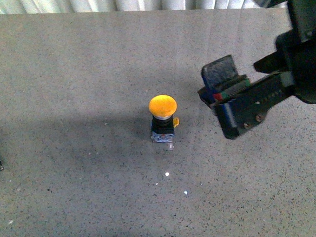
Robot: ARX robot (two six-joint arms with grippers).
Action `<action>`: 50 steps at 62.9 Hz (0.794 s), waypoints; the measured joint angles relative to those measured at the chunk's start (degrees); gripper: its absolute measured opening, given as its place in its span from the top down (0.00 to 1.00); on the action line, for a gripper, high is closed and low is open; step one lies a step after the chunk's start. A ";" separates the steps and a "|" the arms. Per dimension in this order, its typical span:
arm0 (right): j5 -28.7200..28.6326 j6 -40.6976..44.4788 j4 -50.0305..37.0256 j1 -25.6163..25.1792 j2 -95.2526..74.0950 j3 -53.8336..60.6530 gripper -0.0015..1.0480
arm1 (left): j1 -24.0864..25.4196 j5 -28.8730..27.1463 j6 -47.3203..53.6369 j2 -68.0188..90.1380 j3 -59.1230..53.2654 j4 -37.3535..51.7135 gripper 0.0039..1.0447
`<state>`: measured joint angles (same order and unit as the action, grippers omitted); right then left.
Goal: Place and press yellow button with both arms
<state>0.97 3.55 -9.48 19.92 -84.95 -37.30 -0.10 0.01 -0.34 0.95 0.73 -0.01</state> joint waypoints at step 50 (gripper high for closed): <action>-1.27 -7.13 2.12 7.61 -15.67 -12.41 0.99 | 0.00 0.00 0.00 0.00 0.00 0.00 0.09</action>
<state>-0.30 -3.57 -7.35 27.53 -100.62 -49.71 -0.10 0.01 -0.34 0.95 0.73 -0.01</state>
